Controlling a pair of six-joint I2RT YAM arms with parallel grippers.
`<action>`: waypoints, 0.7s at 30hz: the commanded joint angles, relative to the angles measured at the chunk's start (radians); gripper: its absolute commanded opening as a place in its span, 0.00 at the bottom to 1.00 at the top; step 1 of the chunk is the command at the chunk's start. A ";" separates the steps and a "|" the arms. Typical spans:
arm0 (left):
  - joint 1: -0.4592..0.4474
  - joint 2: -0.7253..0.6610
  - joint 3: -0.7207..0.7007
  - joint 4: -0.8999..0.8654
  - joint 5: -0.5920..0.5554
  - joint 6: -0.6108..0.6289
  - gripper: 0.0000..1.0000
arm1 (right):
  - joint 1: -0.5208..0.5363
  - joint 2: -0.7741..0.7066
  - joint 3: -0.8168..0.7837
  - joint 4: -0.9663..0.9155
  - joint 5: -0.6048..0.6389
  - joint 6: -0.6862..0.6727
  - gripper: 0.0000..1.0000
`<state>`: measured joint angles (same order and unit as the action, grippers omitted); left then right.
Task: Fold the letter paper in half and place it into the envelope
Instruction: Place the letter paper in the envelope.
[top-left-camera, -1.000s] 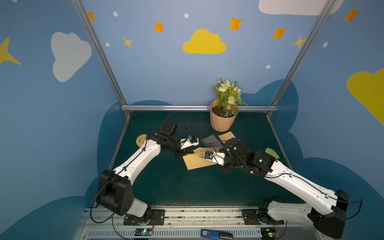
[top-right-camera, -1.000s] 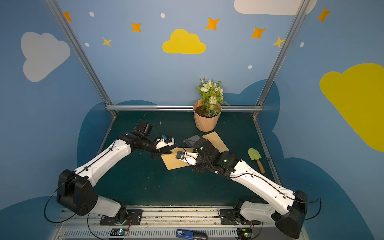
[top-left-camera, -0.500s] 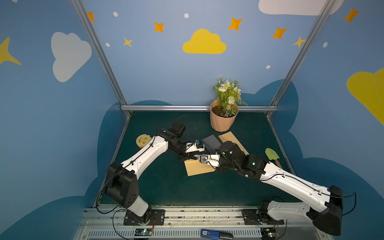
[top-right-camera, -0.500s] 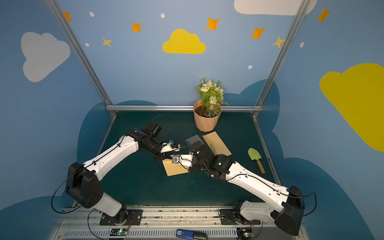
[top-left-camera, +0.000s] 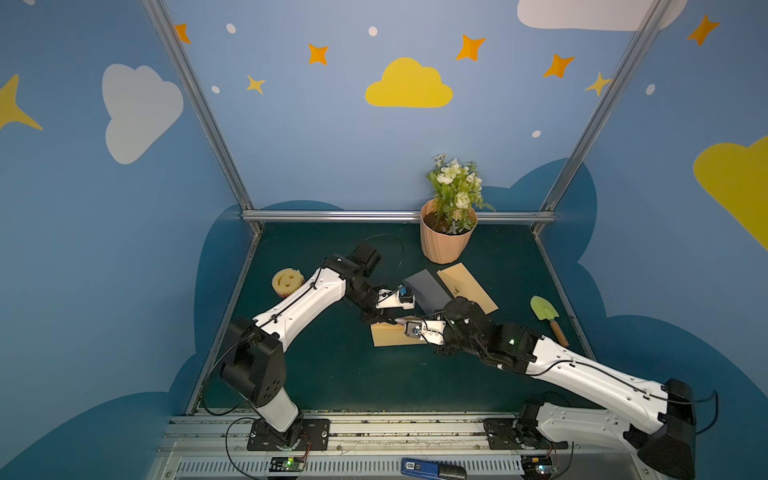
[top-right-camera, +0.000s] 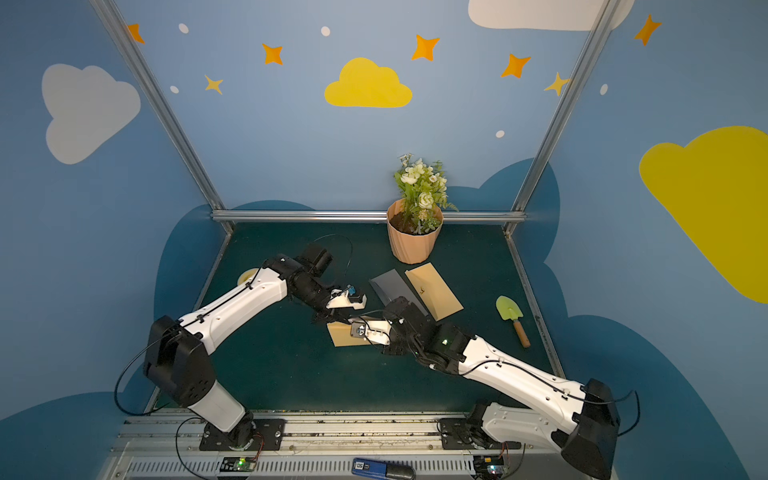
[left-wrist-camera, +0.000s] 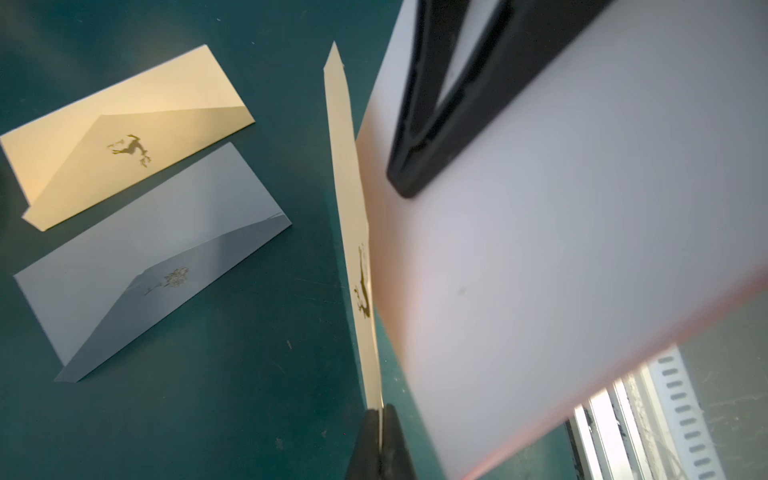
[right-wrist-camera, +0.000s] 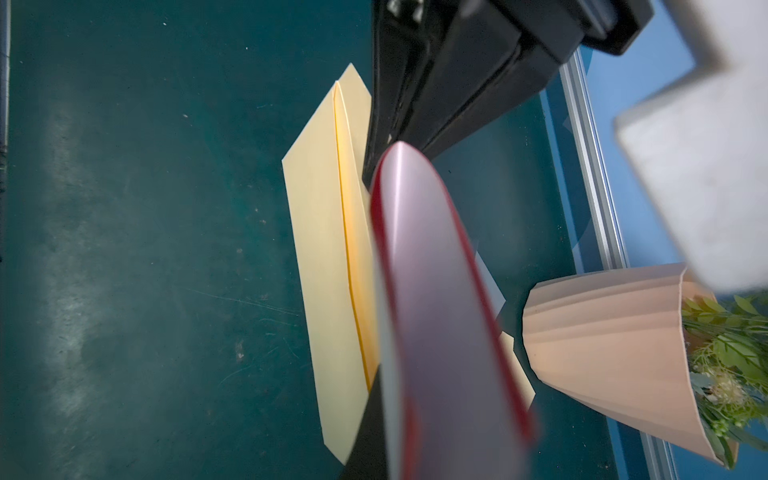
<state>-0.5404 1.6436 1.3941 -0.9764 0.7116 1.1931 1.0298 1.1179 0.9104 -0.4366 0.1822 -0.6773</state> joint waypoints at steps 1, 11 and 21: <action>-0.010 0.008 0.016 -0.048 0.011 0.026 0.04 | 0.006 0.027 0.012 -0.016 0.023 0.019 0.00; -0.013 0.007 0.020 -0.050 0.033 0.043 0.04 | 0.000 0.102 0.039 -0.077 0.041 0.047 0.00; -0.012 -0.007 0.002 -0.017 0.055 0.039 0.04 | -0.033 0.152 0.059 -0.129 0.064 0.143 0.00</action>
<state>-0.5510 1.6478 1.3952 -0.9867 0.7322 1.2198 1.0069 1.2537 0.9352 -0.5167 0.2295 -0.5854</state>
